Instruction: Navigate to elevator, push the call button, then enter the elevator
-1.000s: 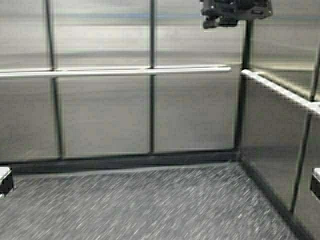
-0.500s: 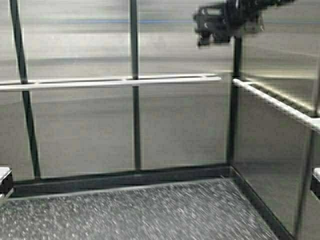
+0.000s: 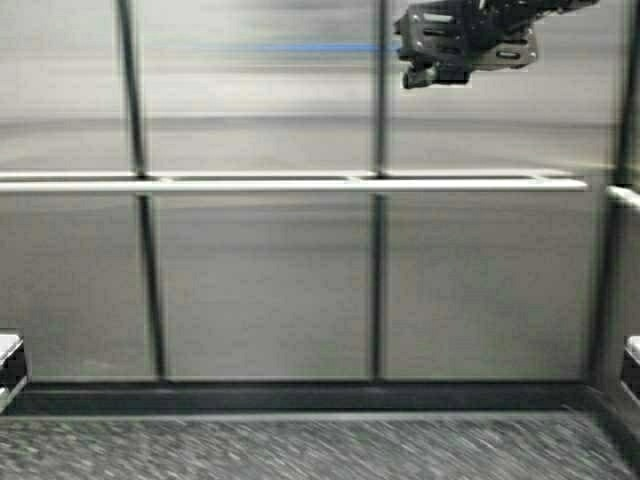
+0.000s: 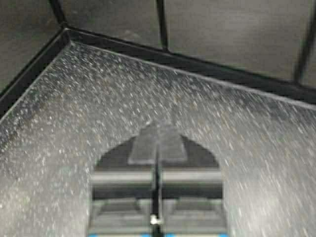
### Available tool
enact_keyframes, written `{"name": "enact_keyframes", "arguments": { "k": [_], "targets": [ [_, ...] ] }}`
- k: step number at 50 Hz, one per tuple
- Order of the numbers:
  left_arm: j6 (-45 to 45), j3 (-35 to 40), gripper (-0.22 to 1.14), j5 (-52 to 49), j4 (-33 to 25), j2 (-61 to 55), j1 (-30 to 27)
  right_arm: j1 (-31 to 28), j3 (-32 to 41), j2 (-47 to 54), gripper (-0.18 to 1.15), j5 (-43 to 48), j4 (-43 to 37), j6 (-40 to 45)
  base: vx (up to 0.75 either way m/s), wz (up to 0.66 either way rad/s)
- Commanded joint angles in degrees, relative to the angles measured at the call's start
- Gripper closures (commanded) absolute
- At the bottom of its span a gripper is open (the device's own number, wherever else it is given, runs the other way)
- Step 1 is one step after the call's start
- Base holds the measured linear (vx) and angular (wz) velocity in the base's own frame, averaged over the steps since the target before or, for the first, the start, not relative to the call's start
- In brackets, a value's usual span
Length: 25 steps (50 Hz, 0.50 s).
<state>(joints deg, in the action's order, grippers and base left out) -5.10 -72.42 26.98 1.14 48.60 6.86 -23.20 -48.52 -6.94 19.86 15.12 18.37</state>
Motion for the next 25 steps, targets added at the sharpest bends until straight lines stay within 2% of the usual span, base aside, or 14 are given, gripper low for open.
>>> {"name": "enact_keyframes", "arguments": {
  "k": [1,9,25],
  "targets": [
    [0.0,1.2,0.89,0.5,0.1,0.3,0.1,-0.1,0.3,-1.2,0.91,0.5,0.0,-0.1,0.43,0.34],
    [-0.4,0.6,0.89,0.5,-0.1,2.6,0.1,-0.2,-3.0,-1.6,0.91,0.5,0.0,-0.3,0.40,0.39],
    [-1.6,-1.3,0.89,0.2,-0.6,6.9,0.1,-0.2,-2.5,-4.0,0.91,0.5,0.0,-0.4,0.35,0.46]
  ]
}}
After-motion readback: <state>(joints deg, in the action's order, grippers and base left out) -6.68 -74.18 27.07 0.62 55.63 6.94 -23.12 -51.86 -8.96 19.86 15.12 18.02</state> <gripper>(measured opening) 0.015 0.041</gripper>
